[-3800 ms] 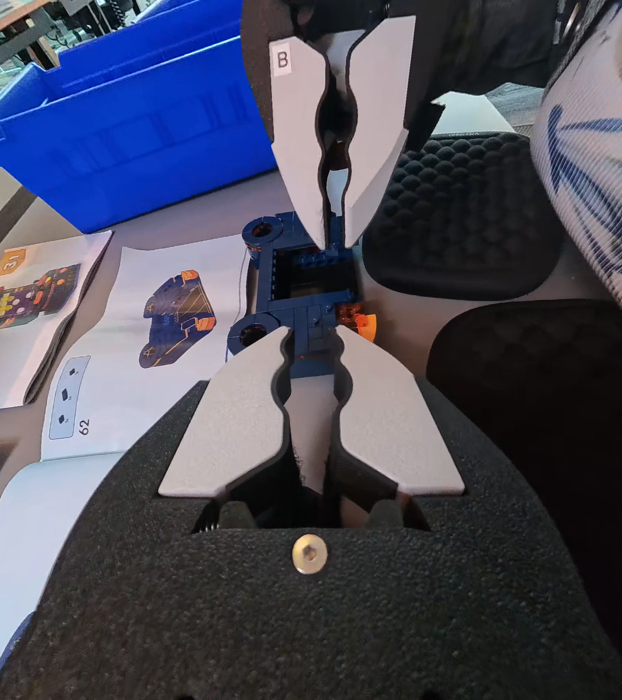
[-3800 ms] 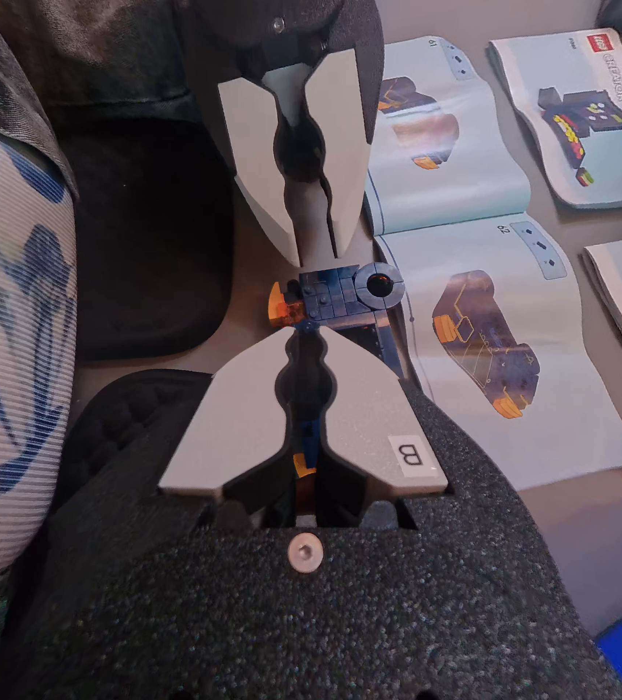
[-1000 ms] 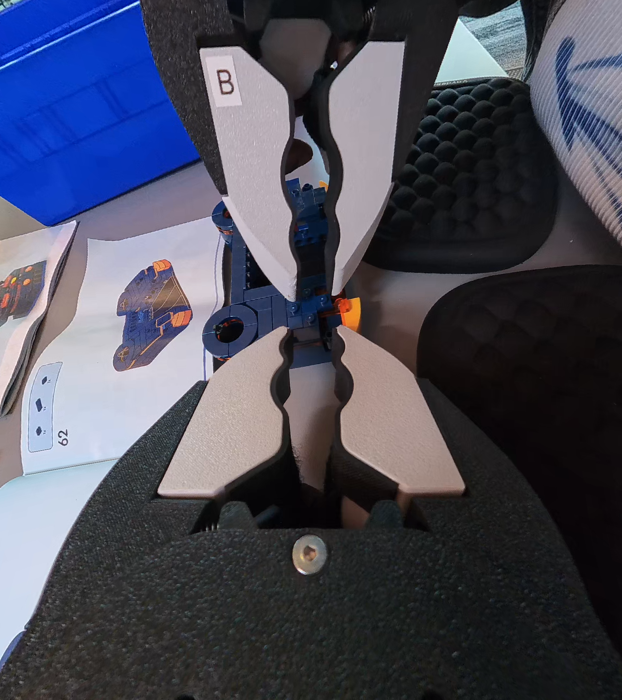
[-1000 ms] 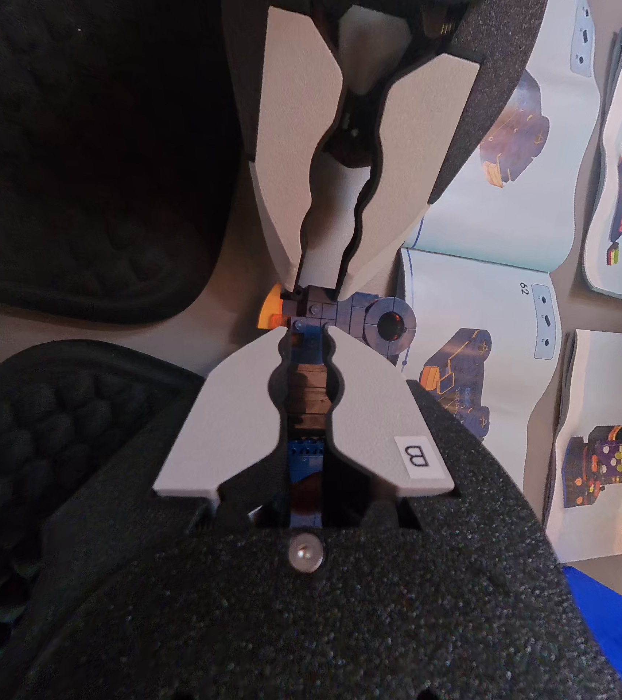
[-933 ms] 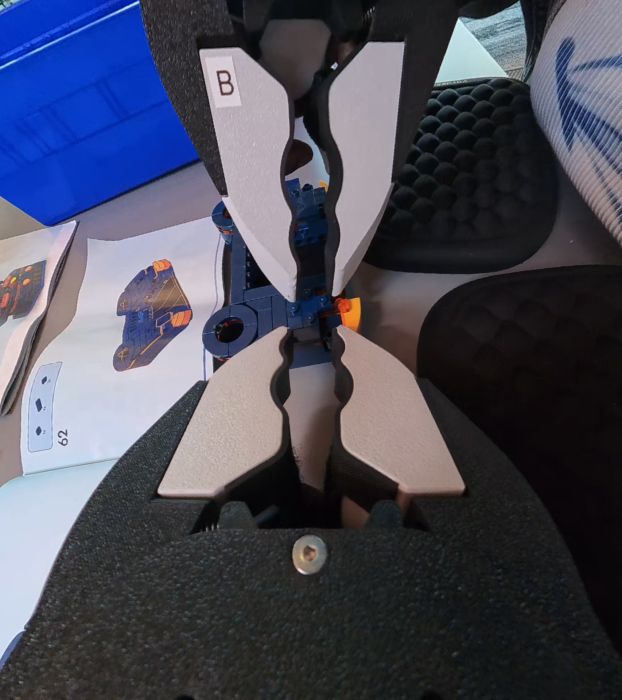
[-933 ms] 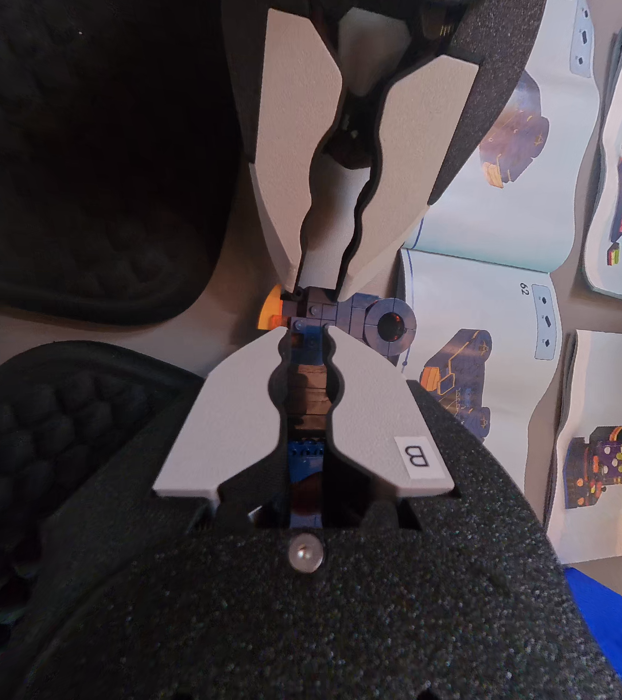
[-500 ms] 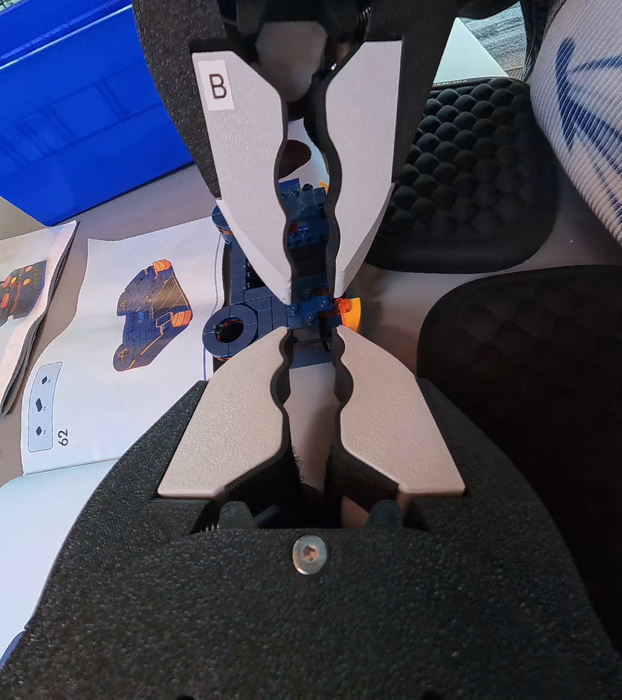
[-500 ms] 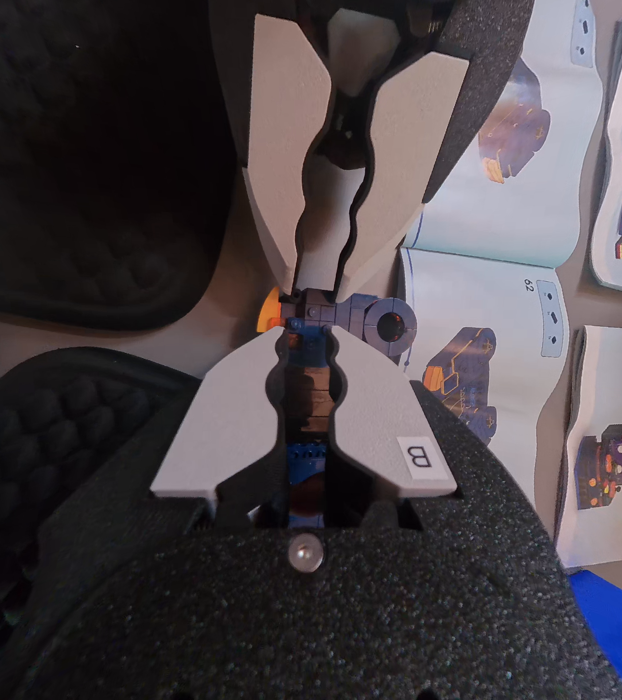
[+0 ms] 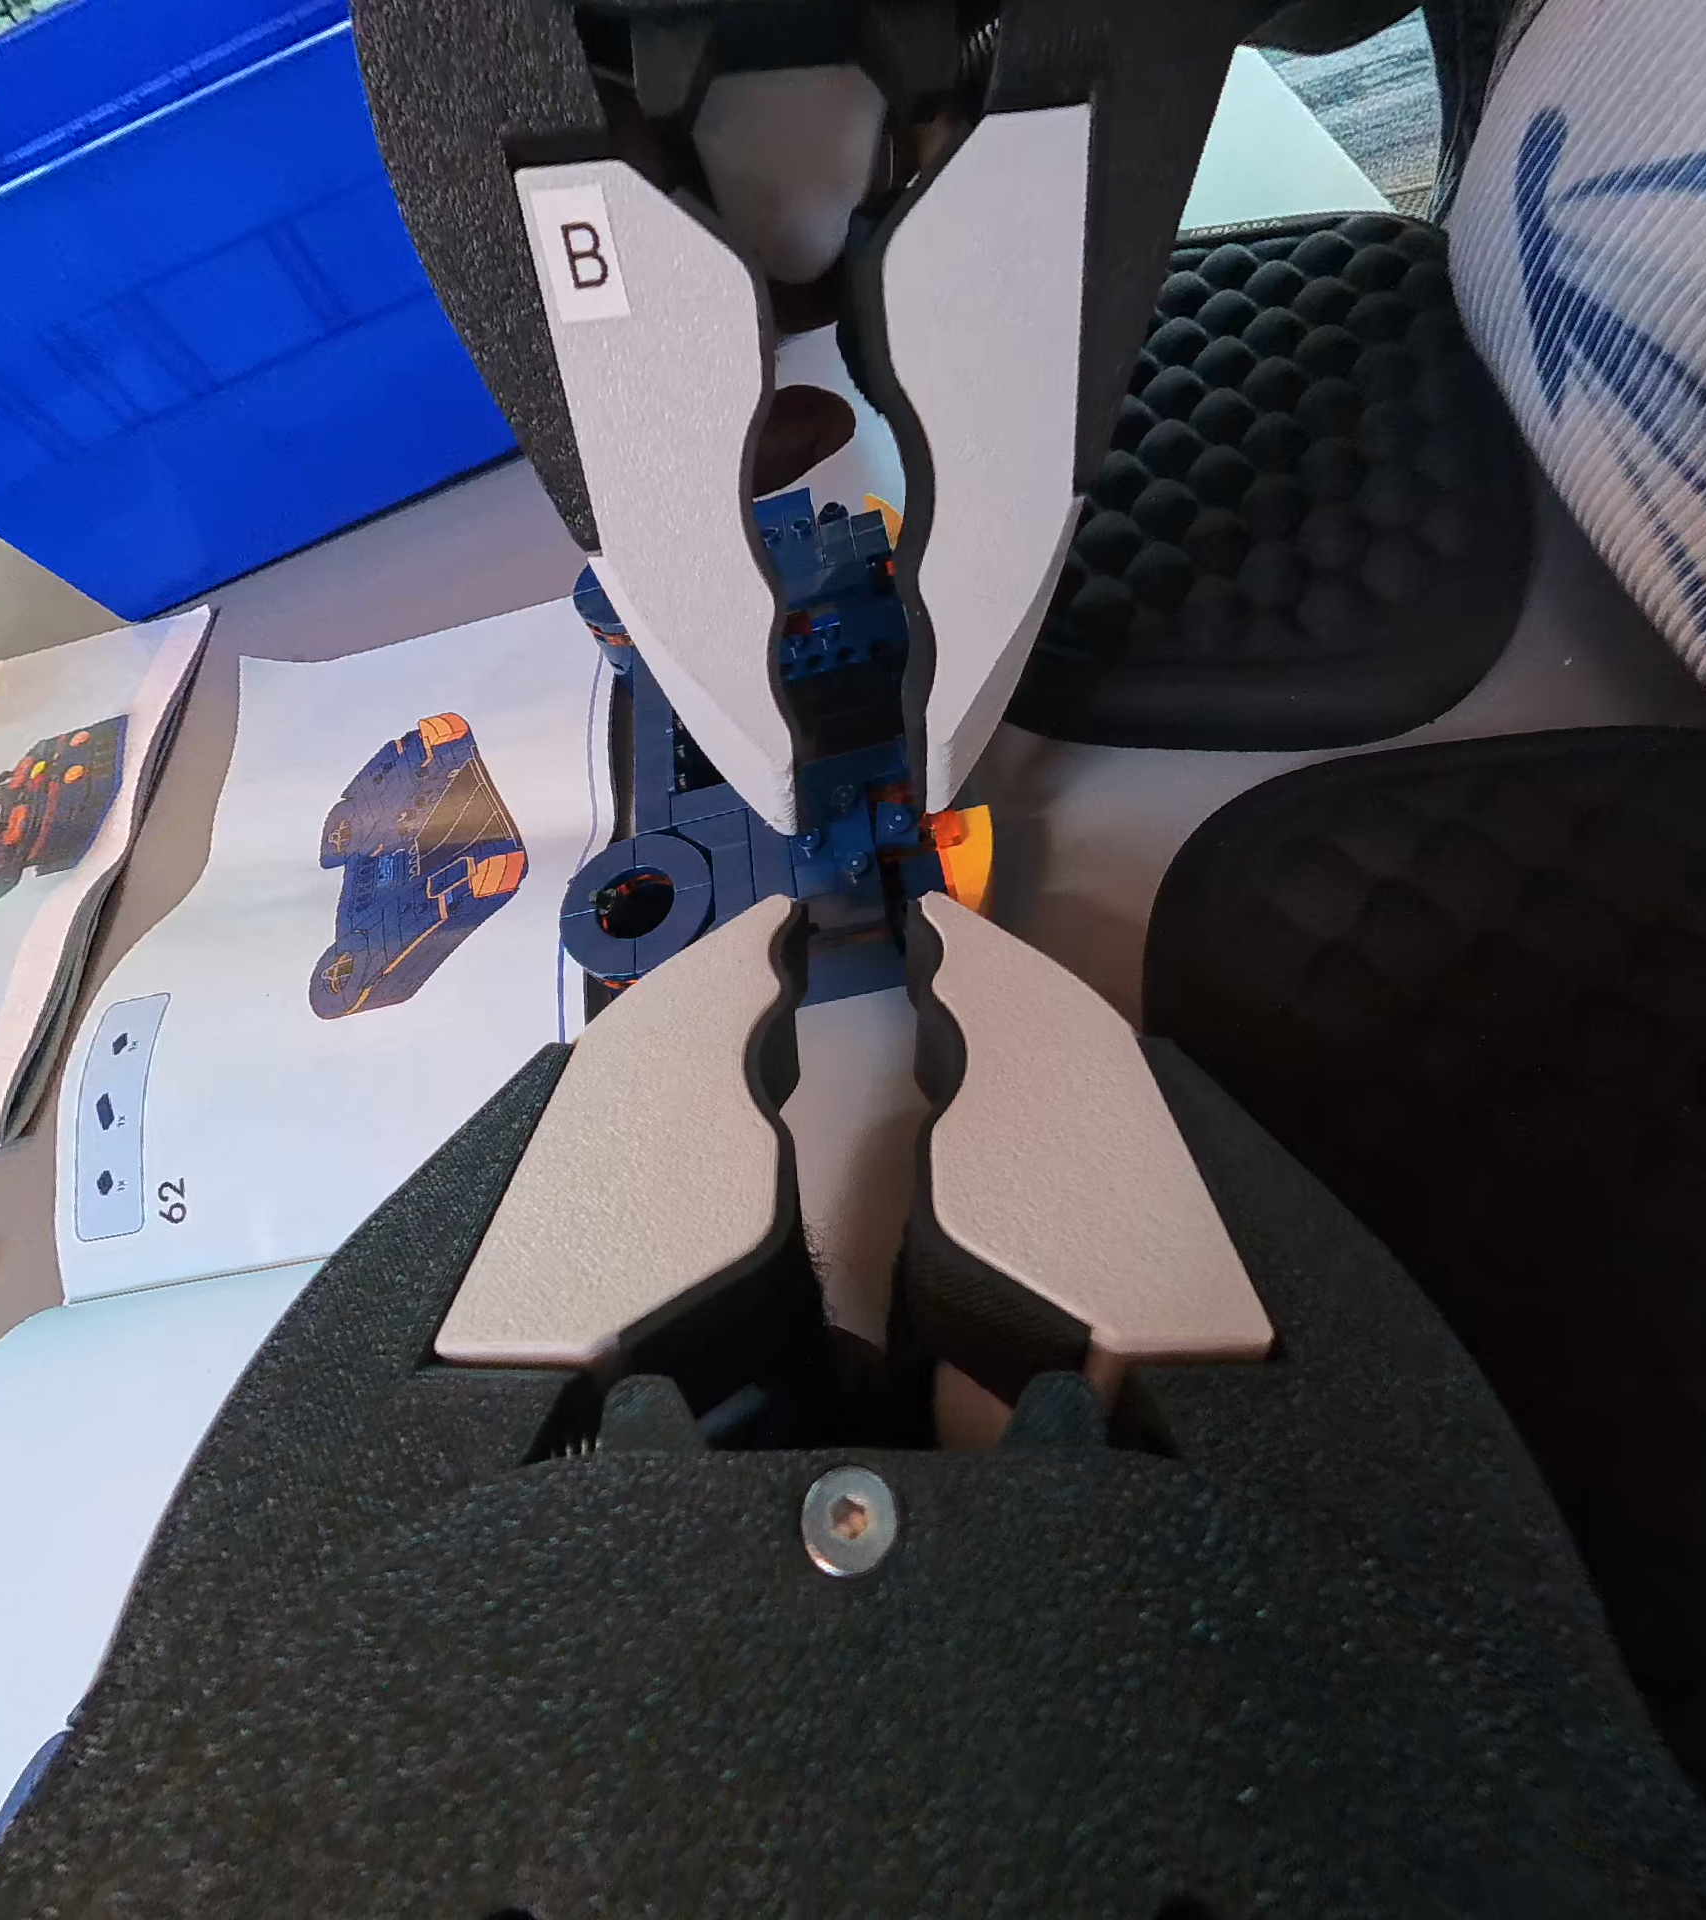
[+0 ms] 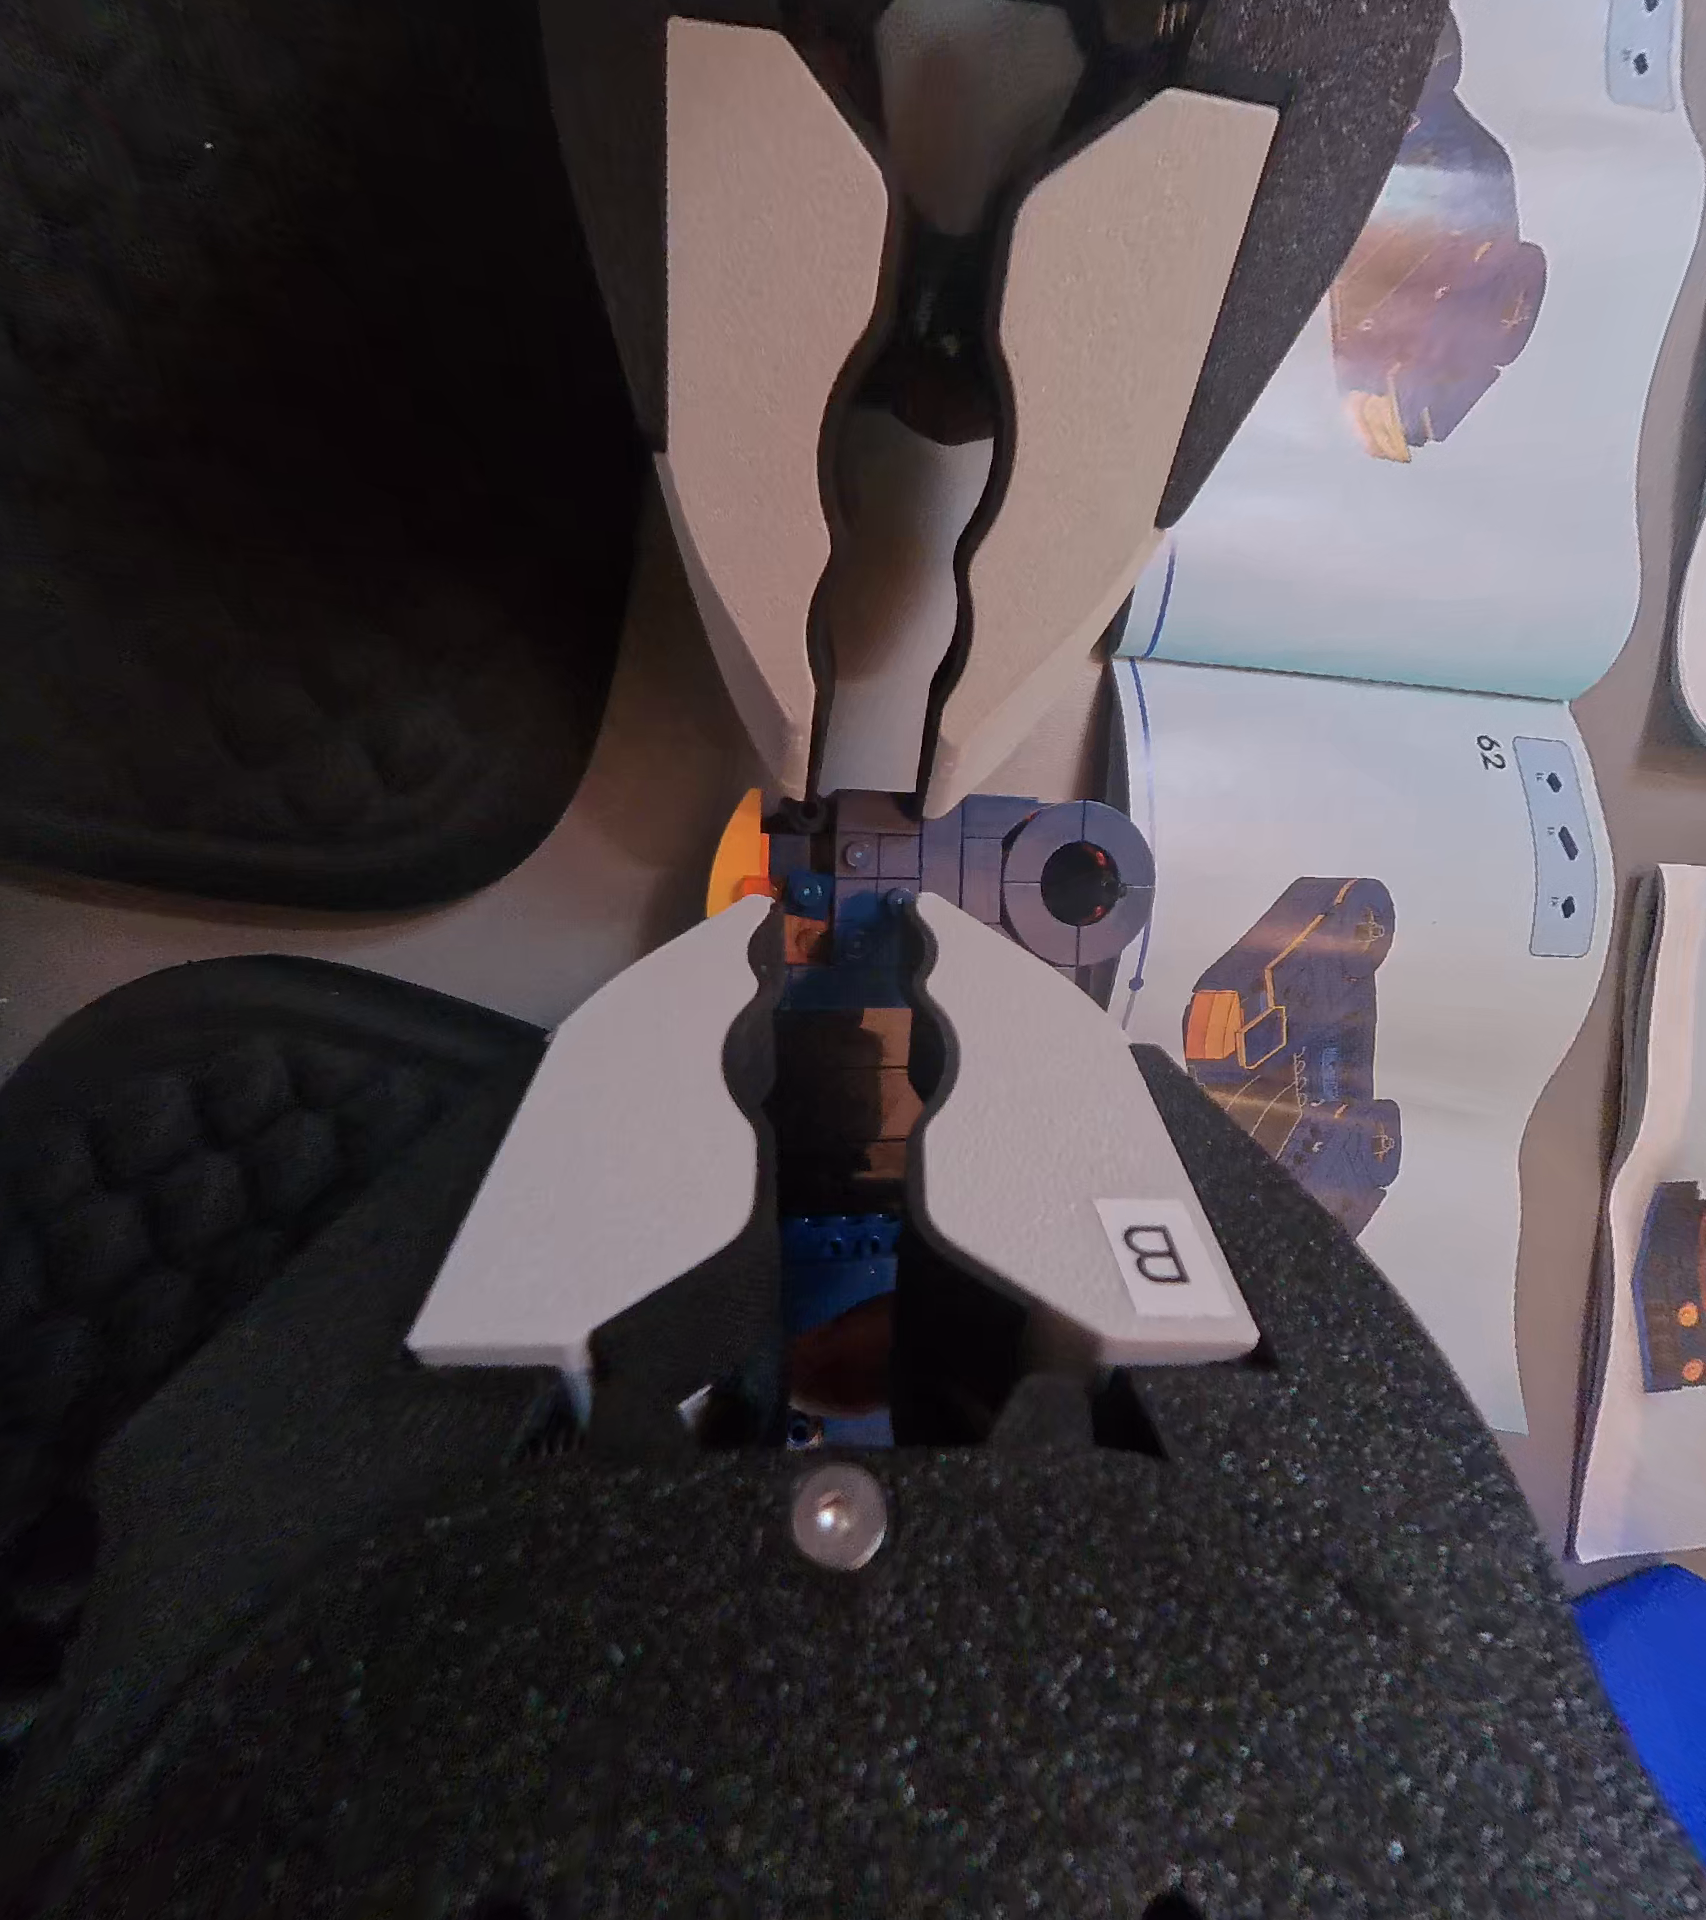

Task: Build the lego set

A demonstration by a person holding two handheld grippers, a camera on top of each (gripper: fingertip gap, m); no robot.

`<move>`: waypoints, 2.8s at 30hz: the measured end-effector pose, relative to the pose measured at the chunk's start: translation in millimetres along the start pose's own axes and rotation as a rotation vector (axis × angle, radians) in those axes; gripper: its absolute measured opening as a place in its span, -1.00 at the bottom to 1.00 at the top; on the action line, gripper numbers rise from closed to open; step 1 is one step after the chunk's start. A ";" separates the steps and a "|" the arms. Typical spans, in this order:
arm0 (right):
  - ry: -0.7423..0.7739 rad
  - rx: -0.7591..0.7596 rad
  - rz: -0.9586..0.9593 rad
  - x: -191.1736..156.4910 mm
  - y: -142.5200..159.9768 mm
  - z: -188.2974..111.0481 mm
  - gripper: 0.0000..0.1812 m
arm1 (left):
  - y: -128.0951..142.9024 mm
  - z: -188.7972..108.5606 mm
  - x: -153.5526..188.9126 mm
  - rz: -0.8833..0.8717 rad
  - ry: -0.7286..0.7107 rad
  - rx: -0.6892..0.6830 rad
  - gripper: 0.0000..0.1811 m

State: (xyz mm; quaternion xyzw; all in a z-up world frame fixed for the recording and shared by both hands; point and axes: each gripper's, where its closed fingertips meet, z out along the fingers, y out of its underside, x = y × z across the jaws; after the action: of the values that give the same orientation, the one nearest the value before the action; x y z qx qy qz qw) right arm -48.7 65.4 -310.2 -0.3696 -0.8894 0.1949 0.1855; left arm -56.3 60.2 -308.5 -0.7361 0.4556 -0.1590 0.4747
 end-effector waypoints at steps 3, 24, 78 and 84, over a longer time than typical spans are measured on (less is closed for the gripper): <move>-0.002 0.000 0.005 -0.5 0.4 -0.8 -0.75 | 0.0 0.0 0.0 0.000 0.000 0.000 -0.80; -0.034 0.089 0.084 -10.1 -5.5 -4.2 -1.00 | -1.2 -0.4 -2.2 0.005 -0.016 0.009 -0.82; -0.057 0.107 0.047 -12.6 -11.8 10.3 -0.95 | -4.6 -13.5 -2.9 -0.041 0.022 0.088 -0.87; -0.219 0.494 0.556 6.4 -33.6 -21.1 -0.95 | -37.6 -27.1 -20.0 0.061 -0.145 0.280 -0.77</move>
State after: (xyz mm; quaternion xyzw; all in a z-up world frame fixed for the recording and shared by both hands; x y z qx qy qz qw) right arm -62.5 52.6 -274.7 -0.5178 -0.6961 0.4844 0.1131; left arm -65.5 66.6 -259.3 -0.6581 0.4158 -0.1526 0.6088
